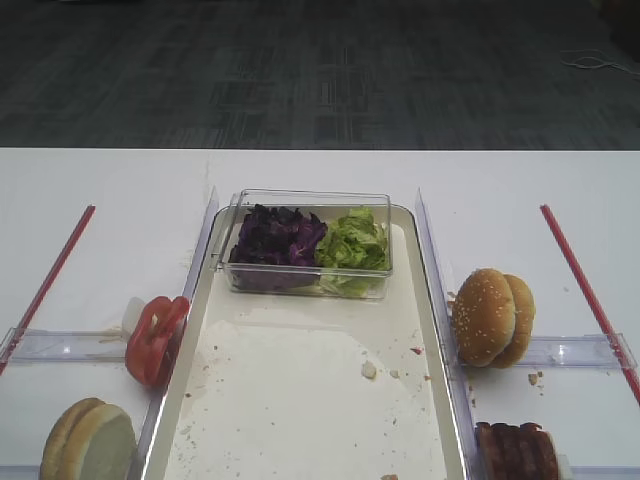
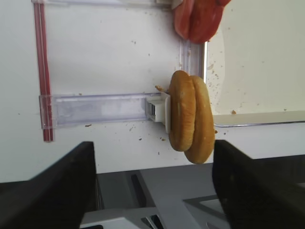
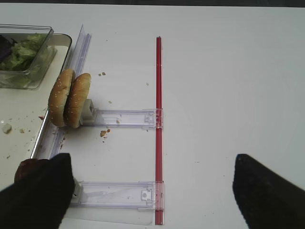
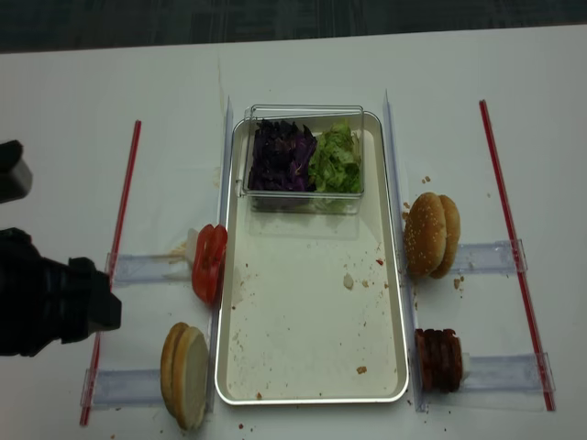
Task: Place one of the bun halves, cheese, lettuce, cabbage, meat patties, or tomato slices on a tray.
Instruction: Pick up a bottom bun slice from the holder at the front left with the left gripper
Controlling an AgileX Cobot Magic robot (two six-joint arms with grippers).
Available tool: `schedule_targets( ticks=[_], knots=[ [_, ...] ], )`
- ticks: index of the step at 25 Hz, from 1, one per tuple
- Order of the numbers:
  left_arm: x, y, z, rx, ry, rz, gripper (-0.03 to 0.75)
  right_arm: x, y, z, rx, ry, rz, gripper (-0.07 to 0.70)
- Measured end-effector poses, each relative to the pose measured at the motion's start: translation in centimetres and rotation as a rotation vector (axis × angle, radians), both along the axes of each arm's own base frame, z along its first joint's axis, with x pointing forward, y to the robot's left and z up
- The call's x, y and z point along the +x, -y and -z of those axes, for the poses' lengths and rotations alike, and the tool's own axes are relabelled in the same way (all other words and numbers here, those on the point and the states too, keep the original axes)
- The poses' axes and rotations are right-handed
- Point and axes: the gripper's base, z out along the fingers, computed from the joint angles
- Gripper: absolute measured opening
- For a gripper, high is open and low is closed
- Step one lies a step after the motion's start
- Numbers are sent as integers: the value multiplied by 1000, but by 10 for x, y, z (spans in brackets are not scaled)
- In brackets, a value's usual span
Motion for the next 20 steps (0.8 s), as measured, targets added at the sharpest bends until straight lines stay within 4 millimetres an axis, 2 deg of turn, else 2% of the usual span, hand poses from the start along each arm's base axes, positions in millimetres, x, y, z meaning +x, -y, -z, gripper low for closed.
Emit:
schedule_targets(
  ticks=[3,7,20],
  knots=[
    [20,0,18,11,-92,53,509,0,0,0,0,0,0,699],
    [26,0,25,16,-123,87,509,0,0,0,0,0,0,699],
    [28,0,26,17,-126,94,509,0,0,0,0,0,0,699]
  ],
)
